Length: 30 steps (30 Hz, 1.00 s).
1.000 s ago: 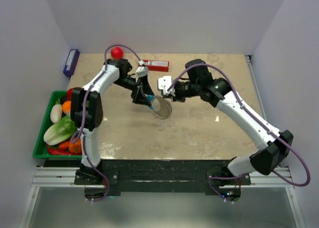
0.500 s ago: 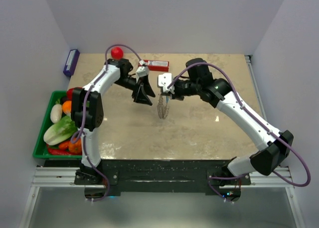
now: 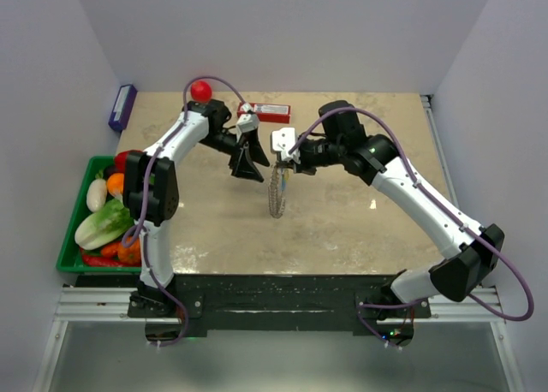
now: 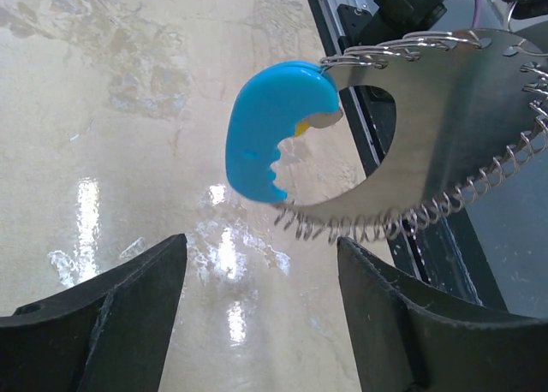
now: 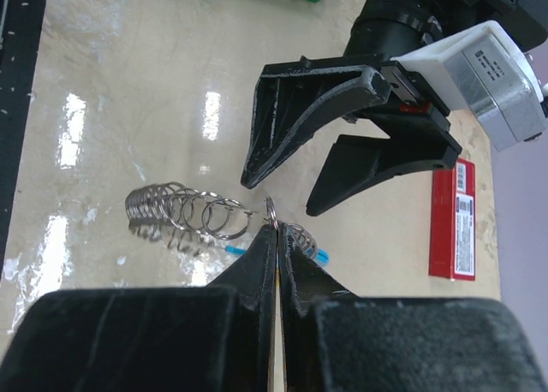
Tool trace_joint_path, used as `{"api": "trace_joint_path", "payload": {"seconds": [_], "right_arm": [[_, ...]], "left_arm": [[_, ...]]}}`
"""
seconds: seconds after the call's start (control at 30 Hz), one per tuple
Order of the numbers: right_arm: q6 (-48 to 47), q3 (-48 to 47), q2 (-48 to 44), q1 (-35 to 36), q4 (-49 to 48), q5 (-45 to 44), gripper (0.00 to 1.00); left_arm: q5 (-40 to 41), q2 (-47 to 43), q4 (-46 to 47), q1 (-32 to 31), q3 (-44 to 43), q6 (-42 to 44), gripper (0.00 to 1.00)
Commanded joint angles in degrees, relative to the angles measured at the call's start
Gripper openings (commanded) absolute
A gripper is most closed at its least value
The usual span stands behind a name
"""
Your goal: Remove the keys from the keyring
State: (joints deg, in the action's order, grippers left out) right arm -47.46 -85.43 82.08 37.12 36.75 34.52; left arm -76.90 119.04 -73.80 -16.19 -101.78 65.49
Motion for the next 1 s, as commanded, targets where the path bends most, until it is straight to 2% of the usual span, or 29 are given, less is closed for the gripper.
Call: {"api": "trace_joint_path", "payload": {"seconds": [0.0, 0.3, 0.4, 0.47, 0.5, 0.53, 0.6, 0.67, 0.7, 0.77, 0.97], "right_arm": [[-1.1, -3.3, -2.2, 0.1, 0.3, 4.8, 0.00], [-3.6, -4.6, -0.9, 0.1, 3.0, 10.2, 0.00], [-3.6, -4.9, 0.0, 0.1, 2.7, 10.5, 0.00], [-3.4, -5.1, 0.4, 0.1, 2.3, 10.3, 0.00], [-2.6, -5.3, 0.5, 0.1, 1.4, 10.0, 0.00], [-2.1, -5.3, 0.6, 0.1, 1.0, 9.7, 0.00], [-2.0, -5.9, 1.0, 0.1, 0.7, 9.1, 0.00], [-2.8, -6.5, 1.5, 0.1, 1.2, 8.8, 0.00], [-3.2, -7.1, 1.7, 0.1, 2.3, 8.8, 0.00], [-5.4, -8.4, 2.0, 0.1, 4.2, 9.4, 0.00], [-15.6, -11.2, 1.1, -0.2, 14.7, 12.0, 0.00]], "left_arm": [[-1.4, -1.8, 5.4, 0.1, 0.6, -4.4, 0.77], [-1.9, -1.9, 6.6, 0.0, 0.8, -4.9, 0.79], [-2.5, -1.6, 3.3, -0.1, 0.4, -0.5, 0.79], [-2.7, -0.7, -1.6, -0.2, -0.3, 4.2, 0.71], [-2.7, -0.8, -1.6, -0.4, 0.3, 3.8, 0.67], [-2.7, -1.0, -1.6, -0.5, 1.0, 4.3, 0.58], [-3.0, -2.2, -1.6, -0.9, 2.9, 5.7, 0.53], [-3.7, -2.9, -1.6, -1.3, 3.3, 5.7, 0.57], [-4.7, -3.2, -1.6, -1.5, 3.5, 5.5, 0.64], [-6.0, -3.7, -1.6, -1.6, 3.3, 5.4, 0.65], [-7.0, -5.3, -1.6, -1.6, 4.1, 8.2, 0.77]]}}
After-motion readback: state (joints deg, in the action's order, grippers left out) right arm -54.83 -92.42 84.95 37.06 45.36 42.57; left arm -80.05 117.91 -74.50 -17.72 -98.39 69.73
